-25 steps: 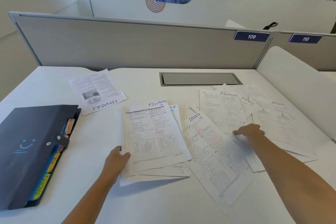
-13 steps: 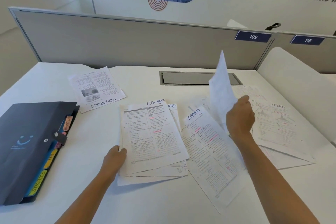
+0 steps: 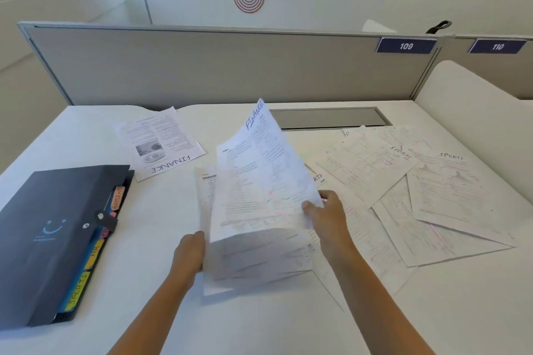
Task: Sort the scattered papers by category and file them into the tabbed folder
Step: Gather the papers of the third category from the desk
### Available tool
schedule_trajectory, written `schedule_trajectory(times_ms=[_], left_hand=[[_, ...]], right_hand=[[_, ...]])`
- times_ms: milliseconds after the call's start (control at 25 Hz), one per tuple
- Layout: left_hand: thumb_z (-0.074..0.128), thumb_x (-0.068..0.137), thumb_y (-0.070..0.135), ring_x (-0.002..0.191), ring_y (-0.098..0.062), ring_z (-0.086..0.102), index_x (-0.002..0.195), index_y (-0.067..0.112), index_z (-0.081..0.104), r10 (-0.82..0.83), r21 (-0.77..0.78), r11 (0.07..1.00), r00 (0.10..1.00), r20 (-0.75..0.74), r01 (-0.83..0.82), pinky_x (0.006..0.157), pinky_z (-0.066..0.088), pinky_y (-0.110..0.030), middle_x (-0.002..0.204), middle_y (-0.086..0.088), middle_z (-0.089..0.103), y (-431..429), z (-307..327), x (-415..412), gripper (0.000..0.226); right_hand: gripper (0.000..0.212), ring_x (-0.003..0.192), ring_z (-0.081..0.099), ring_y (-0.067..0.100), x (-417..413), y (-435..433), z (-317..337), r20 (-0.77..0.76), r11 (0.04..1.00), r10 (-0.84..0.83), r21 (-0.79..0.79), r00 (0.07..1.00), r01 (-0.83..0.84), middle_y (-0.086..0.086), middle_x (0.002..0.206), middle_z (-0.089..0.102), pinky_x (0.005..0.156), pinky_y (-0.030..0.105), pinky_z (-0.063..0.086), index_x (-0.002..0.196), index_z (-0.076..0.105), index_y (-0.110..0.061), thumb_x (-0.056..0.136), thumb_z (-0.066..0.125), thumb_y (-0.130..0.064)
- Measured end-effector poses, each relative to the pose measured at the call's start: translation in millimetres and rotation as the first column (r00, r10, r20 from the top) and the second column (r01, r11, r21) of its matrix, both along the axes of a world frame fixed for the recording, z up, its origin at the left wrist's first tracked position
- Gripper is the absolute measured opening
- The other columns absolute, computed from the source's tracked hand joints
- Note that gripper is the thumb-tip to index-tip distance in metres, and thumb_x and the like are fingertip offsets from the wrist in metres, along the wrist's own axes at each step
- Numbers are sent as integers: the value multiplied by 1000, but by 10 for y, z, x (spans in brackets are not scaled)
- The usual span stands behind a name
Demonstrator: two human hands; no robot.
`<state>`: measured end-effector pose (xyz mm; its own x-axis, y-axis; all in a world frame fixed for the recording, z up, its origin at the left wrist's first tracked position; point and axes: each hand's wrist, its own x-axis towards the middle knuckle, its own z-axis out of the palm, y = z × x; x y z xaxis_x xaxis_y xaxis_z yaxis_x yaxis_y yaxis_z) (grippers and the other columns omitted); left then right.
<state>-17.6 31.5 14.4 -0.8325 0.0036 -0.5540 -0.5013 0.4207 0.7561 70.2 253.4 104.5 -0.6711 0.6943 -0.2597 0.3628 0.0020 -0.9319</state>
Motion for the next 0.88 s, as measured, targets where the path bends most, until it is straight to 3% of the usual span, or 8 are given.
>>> schedule_trajectory(times_ms=[80,240,320,400,480,640,760,880], left_hand=[[34,98,31,70,-32,60,95,0,63,35,40,999,999,9,-36,68,54,-39,86,-21,66,0,-4,4,42],[22,102,42,75,-32,66,85,5,63,49,90,995,999,11,-50,73,53,-39,82,-18,67,40,38,126,57],[35,101,37,81,-33,69,88,6,64,39,139,990,999,-13,-37,77,57,-43,89,-17,70,45,39,168,45],[50,96,23,86,-31,69,101,8,64,-6,121,993,996,-84,16,78,57,-46,101,-11,71,47,11,167,22],[54,94,15,91,-31,67,108,17,58,-39,75,996,987,-155,52,77,57,-47,109,-4,67,69,3,190,15],[53,94,14,86,-28,66,112,25,54,5,56,998,965,-261,10,66,53,-36,108,0,65,88,34,309,21],[53,95,14,85,-26,66,108,21,55,29,55,998,946,-322,-12,64,50,-32,106,-1,65,71,55,299,16],[57,92,19,86,-24,67,104,15,61,-1,22,1000,942,-335,9,68,54,-34,103,-2,69,21,96,158,13]], right_hand=[[25,85,58,19,13,-18,-305,106,993,44,-116,993,-32,7,110,60,63,27,46,106,49,-15,86,58,-2],[31,94,55,18,114,-80,-636,247,988,144,-83,958,-127,6,118,57,59,19,45,108,43,-17,87,60,-4],[36,98,53,19,131,-126,-673,326,975,125,134,937,-176,6,119,57,67,22,49,112,43,-16,85,63,-5],[46,111,45,23,110,-163,-657,426,883,11,420,905,-208,5,124,52,91,31,43,123,42,-17,84,65,-11],[54,120,38,25,61,-159,-616,453,841,-55,502,890,-203,6,130,45,98,34,34,130,39,-18,84,67,-18],[58,122,44,29,-81,-109,-660,257,962,31,253,966,-98,13,133,45,102,36,40,135,36,-7,86,67,-15],[42,108,57,25,-141,-71,-702,152,997,26,72,988,-38,12,124,56,87,31,49,128,43,-9,91,61,-16],[27,96,64,24,-173,5,-742,129,994,67,81,989,-78,8,103,66,75,28,49,114,60,-10,88,63,-16]])
